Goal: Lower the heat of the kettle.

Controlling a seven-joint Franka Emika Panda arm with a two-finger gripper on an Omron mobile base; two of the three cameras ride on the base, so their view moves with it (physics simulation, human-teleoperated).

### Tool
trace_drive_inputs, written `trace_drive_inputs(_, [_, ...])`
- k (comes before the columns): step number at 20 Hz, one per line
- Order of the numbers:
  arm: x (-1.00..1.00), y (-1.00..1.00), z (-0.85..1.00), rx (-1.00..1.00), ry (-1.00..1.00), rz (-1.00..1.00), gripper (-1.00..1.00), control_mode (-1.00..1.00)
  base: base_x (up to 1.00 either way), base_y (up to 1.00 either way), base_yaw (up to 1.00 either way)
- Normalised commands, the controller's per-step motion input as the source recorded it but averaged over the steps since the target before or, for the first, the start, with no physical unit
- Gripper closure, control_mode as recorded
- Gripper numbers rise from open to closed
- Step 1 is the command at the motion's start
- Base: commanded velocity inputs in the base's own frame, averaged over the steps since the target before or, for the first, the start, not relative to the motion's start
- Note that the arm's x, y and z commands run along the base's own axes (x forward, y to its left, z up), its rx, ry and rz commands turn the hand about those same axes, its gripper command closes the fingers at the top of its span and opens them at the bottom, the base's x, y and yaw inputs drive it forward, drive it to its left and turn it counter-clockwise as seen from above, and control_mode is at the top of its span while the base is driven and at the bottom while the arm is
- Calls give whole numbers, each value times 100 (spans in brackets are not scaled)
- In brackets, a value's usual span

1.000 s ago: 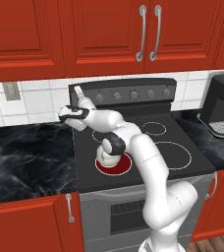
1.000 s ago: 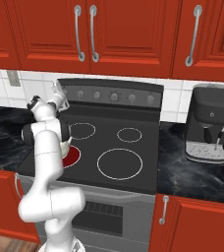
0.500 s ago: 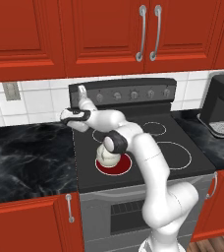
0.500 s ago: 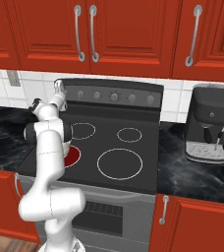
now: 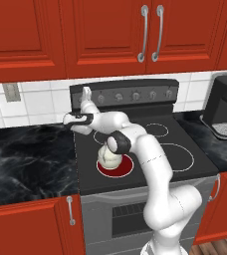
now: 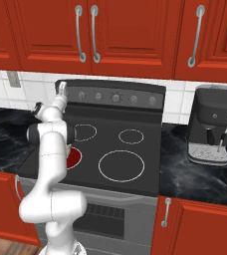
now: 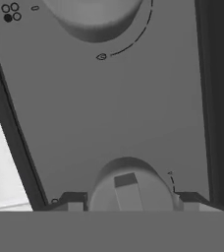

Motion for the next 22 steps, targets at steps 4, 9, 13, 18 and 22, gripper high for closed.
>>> trace_drive_inputs(4, [0,0,0,13,0,0,100,-100,0,0,0])
trace_drive_inputs(9, [7,0,0,4,0,1,100,-100,0,0,0])
trace_drive_inputs(13, [7,0,0,2,0,1,100,-100,0,0,0])
trace_drive_inputs(18, [1,0,0,6,0,0,100,-100,0,0,0])
trace_drive_inputs(22, [0,0,0,11,0,0,100,-100,0,0,0])
